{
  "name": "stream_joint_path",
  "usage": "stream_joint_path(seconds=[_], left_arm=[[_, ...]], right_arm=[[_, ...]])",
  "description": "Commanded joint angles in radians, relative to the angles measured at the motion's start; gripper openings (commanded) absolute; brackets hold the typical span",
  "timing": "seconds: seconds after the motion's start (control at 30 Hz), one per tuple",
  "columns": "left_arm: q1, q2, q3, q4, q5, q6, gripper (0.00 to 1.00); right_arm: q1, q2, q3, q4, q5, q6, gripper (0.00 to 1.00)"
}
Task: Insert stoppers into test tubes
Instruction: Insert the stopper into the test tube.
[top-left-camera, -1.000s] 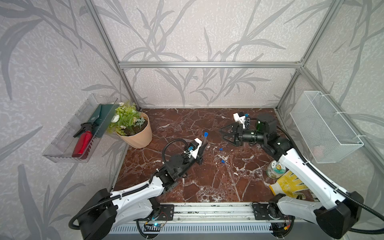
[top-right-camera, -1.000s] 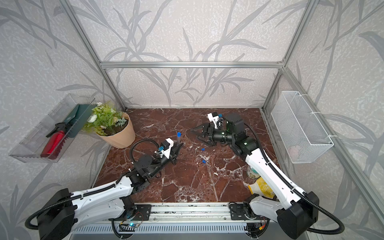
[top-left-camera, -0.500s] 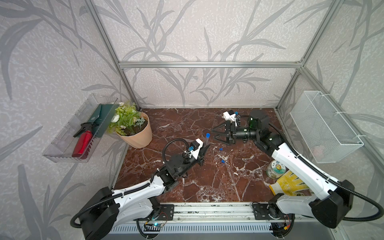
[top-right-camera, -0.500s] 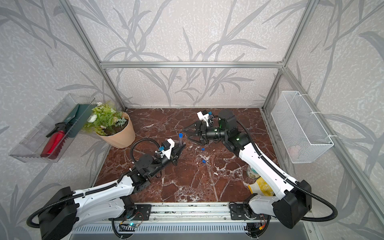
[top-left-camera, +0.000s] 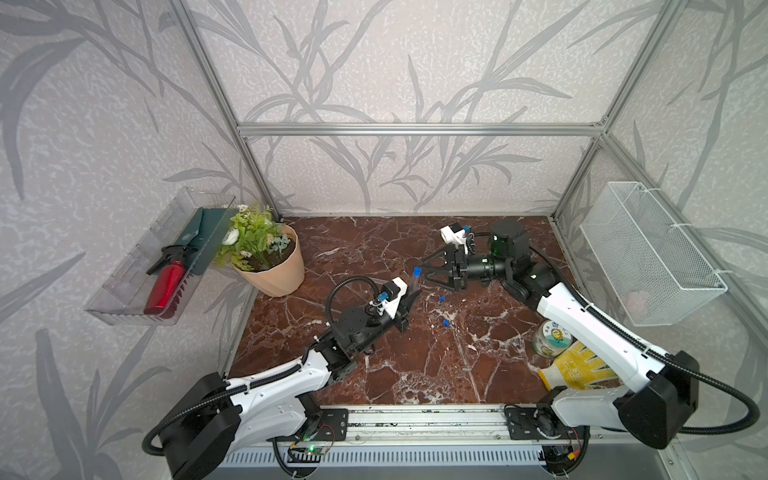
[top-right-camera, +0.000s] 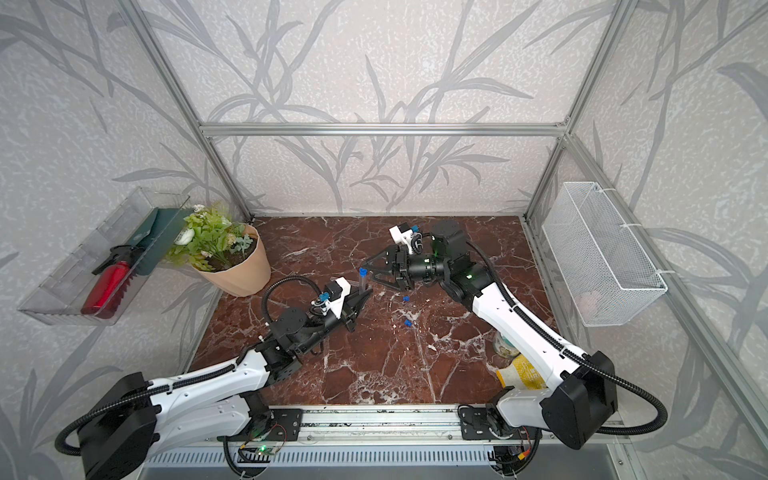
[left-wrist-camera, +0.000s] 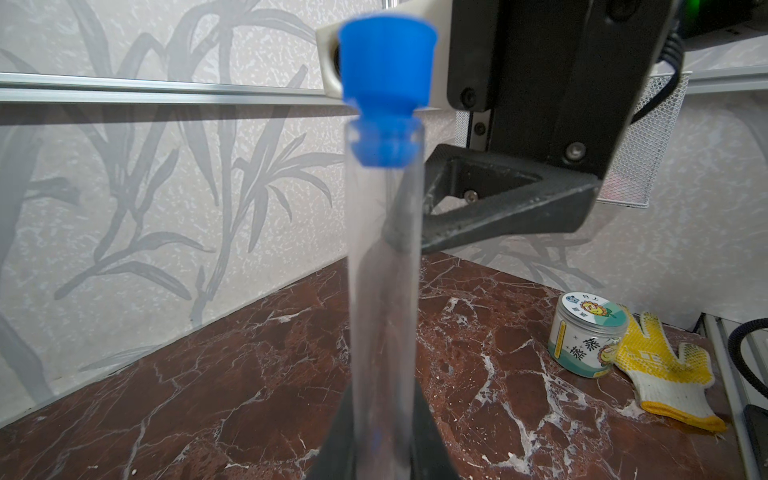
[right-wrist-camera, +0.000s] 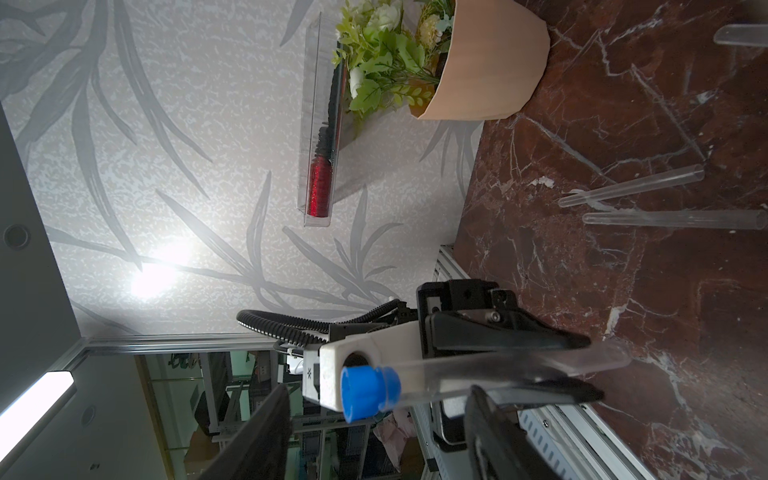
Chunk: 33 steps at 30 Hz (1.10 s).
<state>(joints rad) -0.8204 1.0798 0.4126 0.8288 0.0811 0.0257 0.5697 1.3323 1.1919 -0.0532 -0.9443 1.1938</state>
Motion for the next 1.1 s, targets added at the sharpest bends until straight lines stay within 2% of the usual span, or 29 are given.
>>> stream_joint_path(seconds=[0.0, 0.5, 0.83, 1.07], left_arm=[[0.006, 0.002, 0.031, 0.055, 0.033, -0.012, 0.0], [0.009, 0.0, 0.029, 0.073, 0.042, -0.023, 0.0], [0.012, 0.0, 0.032, 0.081, 0.048, -0.026, 0.0], [0.013, -0.003, 0.054, 0.076, 0.074, -0.005, 0.0]], right_arm=[[0.01, 0.002, 0.013, 0.032, -0.02, 0.006, 0.6], [0.015, 0.001, -0.006, 0.041, -0.02, 0.005, 0.52], [0.02, 0.005, -0.014, 0.046, -0.019, 0.004, 0.5], [0.021, 0.014, -0.003, -0.017, -0.006, -0.012, 0.47]])
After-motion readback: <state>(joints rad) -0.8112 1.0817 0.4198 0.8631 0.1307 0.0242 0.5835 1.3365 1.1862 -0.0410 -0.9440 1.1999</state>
